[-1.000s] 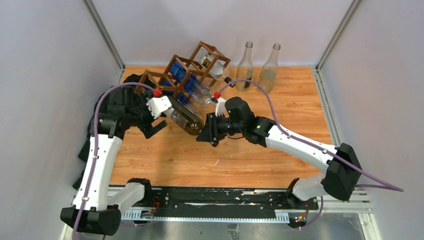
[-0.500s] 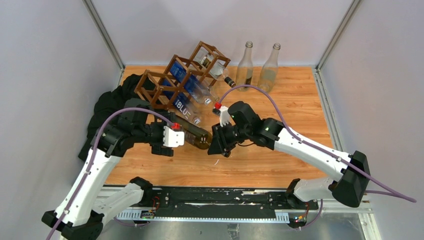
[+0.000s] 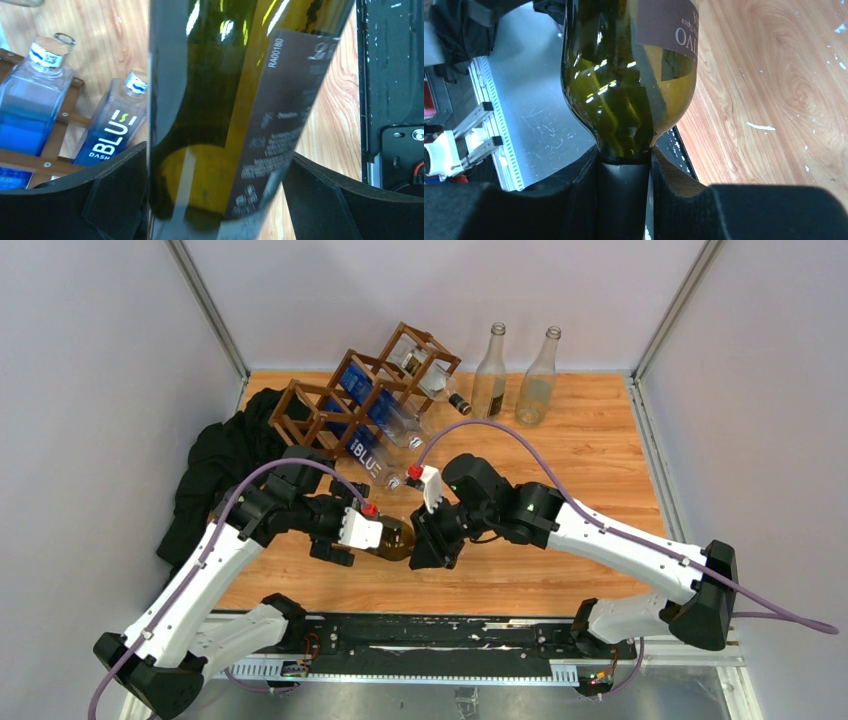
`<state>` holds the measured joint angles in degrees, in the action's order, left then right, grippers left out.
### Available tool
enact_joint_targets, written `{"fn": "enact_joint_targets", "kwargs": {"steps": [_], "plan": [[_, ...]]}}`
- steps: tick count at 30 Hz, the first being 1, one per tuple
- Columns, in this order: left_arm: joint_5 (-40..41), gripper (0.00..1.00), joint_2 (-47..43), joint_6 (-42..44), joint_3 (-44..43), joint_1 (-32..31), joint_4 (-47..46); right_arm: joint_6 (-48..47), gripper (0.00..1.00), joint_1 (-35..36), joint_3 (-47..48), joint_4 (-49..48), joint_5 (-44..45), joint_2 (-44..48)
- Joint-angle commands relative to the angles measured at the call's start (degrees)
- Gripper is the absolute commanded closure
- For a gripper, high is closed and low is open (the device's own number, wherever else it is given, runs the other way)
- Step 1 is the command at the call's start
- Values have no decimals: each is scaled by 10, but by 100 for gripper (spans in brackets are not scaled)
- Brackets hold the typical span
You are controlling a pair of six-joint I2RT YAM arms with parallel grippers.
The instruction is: Take the wine bottle off the wine rack
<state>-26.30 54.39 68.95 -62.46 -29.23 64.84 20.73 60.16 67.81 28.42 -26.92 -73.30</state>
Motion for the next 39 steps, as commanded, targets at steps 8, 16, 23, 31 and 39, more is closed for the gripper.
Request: {"fn": "enact_joint_targets", "kwargs": {"steps": [8, 16, 23, 31, 39], "plan": [[-4, 49, -28, 9, 22, -6, -37, -39, 100, 30, 50, -41, 27, 2], [0, 100, -87, -137, 74, -6, -197, 1, 30, 29, 28, -50, 138, 26], [5, 100, -102, -316, 88, -6, -307, 48, 16, 11, -1, -115, 261, 96], [-27, 100, -98, -401, 77, -6, -314, 68, 16, -3, -6, -175, 331, 126], [-33, 100, -101, -413, 77, -6, -316, 99, 19, -15, -19, -266, 315, 124]]}}
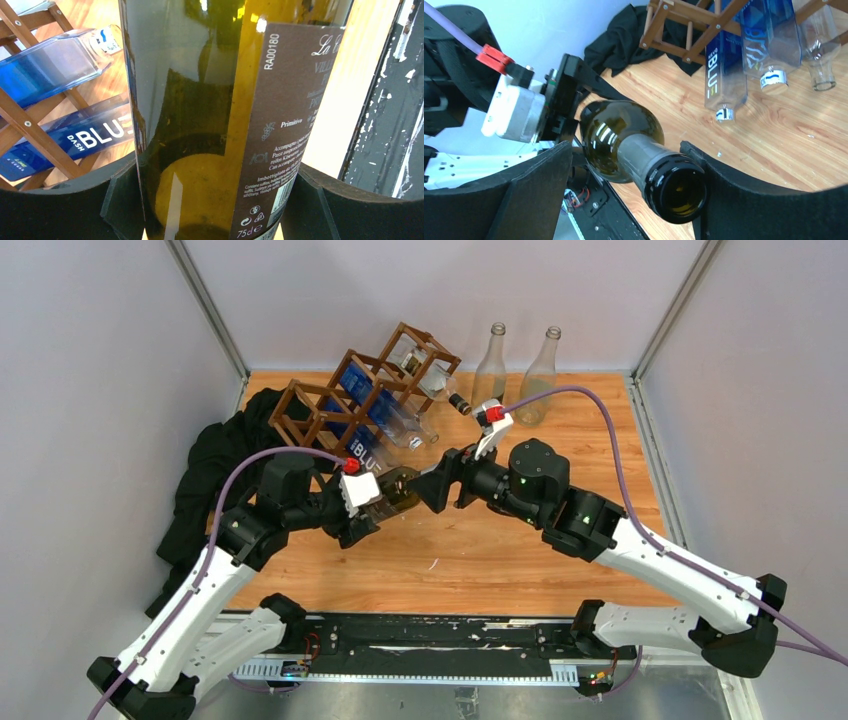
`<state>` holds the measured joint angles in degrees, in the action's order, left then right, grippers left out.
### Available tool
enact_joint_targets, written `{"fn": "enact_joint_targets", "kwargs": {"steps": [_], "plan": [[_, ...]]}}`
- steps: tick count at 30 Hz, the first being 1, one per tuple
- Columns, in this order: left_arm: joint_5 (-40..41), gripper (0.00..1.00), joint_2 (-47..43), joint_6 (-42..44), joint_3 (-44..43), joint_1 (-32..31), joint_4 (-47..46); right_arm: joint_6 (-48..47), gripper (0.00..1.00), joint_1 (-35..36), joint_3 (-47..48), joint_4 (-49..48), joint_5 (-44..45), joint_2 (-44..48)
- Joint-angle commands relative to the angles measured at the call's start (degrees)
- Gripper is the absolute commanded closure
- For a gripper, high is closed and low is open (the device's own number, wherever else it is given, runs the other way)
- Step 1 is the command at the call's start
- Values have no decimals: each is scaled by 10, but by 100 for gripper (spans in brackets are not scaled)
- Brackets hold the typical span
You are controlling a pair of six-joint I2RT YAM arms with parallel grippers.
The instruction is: Take the wine bottle off the wine rack
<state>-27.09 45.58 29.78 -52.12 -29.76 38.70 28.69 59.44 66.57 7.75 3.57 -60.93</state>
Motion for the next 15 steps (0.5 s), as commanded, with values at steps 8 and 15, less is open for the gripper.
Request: {"fn": "enact_joint_targets", "kwargs": {"steps": [8, 15], "plan": [[-26, 100, -5, -32, -33, 0, -60, 39, 39, -13, 8, -100, -11, -38], [-25, 100, -1, -24, -33, 0, -56, 48, 71, -25, 14, -113, -20, -52]]}}
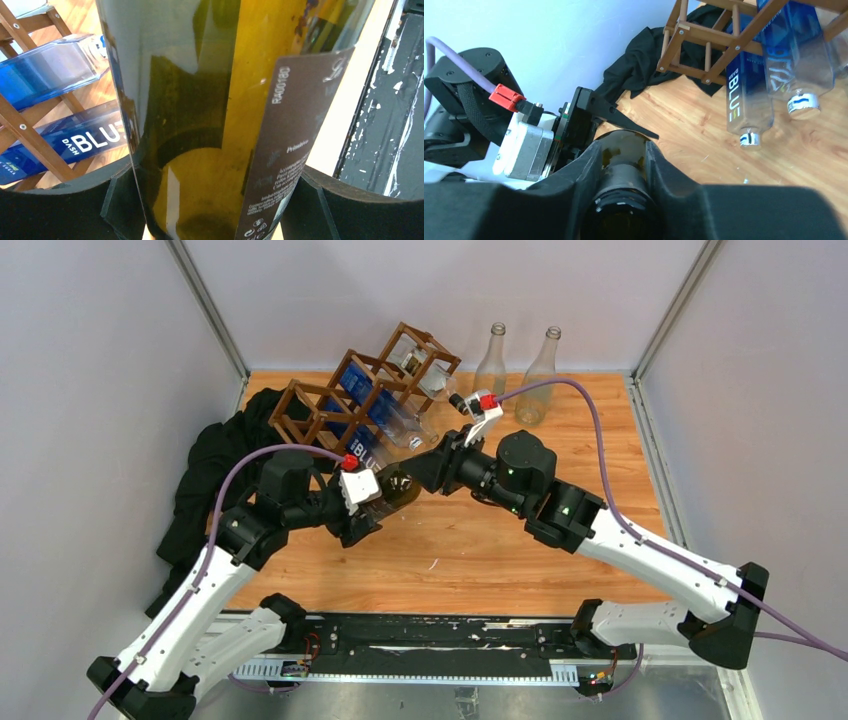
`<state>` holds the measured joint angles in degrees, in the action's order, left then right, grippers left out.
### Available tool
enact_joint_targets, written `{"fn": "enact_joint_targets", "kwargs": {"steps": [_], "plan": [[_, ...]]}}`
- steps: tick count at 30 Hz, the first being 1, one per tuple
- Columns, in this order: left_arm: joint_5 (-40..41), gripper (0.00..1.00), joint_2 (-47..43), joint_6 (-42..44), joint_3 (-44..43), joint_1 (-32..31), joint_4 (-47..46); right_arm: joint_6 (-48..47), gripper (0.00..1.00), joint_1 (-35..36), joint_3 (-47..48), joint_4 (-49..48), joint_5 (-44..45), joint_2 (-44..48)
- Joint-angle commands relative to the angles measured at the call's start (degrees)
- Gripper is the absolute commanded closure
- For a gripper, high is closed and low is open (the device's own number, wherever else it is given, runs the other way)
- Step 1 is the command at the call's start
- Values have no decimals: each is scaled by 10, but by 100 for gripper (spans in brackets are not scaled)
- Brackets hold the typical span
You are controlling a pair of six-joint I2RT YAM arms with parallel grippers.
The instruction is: Take the wine bottle off the wine rack
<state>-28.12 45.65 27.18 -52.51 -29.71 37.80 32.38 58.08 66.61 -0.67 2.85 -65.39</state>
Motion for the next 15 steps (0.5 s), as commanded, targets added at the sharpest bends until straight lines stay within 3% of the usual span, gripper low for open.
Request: {"fn": "enact_joint_targets", "kwargs": {"steps": [1, 2, 3, 4, 5, 15], "plan": [[-9, 98, -1, 3, -29, -1, -45, 12, 81, -14, 15, -28, -14, -8], [-2, 84, 1, 2, -31, -1, -44, 12, 89, -17, 16, -27, -16, -9], [5, 60, 5, -1, -34, -1, -38, 12, 97, -22, 18, -22, -16, -8], [14, 17, 12, -5, -39, 0, -27, 11, 100, -29, 21, -12, -17, -8], [24, 2, 20, -8, -46, -1, -16, 8, 100, -38, 26, -4, -18, -9], [71, 0, 150, -21, -164, 6, 155, -106, 100, -164, 113, 180, -2, -24]]}}
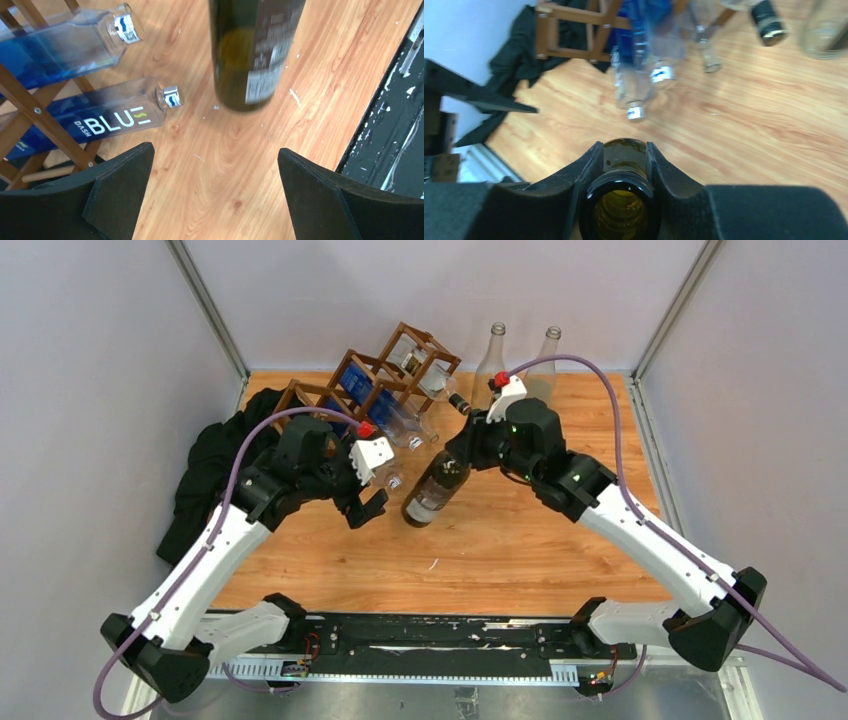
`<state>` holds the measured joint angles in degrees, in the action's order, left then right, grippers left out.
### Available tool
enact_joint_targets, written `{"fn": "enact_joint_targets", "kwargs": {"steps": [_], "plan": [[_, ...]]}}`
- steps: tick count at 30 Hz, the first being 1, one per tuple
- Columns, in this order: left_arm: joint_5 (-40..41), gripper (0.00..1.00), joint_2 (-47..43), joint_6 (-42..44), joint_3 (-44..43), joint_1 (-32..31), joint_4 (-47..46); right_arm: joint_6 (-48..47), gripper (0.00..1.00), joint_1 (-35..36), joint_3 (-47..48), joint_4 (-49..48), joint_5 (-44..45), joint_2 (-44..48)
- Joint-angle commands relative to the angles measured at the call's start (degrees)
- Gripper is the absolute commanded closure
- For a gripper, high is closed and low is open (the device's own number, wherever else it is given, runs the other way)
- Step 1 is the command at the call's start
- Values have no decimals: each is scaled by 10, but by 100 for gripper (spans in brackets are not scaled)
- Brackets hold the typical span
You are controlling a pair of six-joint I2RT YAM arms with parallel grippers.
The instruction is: Take the wine bottle off the wine rack
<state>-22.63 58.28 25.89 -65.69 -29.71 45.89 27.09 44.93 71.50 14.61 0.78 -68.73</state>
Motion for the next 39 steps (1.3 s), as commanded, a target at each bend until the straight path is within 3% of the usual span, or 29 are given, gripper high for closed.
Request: {"fn": "enact_joint_targets", "kwargs": {"steps": [1, 11, 22, 34, 39], "plan": [[17, 0, 32, -8, -46, 13, 87, -74, 100, -44, 75, 42, 31, 5], [63, 0, 142, -26, -182, 72, 209, -215, 100, -95, 197, 118, 149, -96], [177, 0, 178, -42, -232, 109, 213, -298, 100, -126, 290, 97, 206, -223], [172, 0, 152, -33, -234, 112, 213, -289, 100, -178, 341, 63, 168, -329], [162, 0, 146, -34, -231, 112, 213, -243, 100, -204, 353, 57, 136, -355]]}}
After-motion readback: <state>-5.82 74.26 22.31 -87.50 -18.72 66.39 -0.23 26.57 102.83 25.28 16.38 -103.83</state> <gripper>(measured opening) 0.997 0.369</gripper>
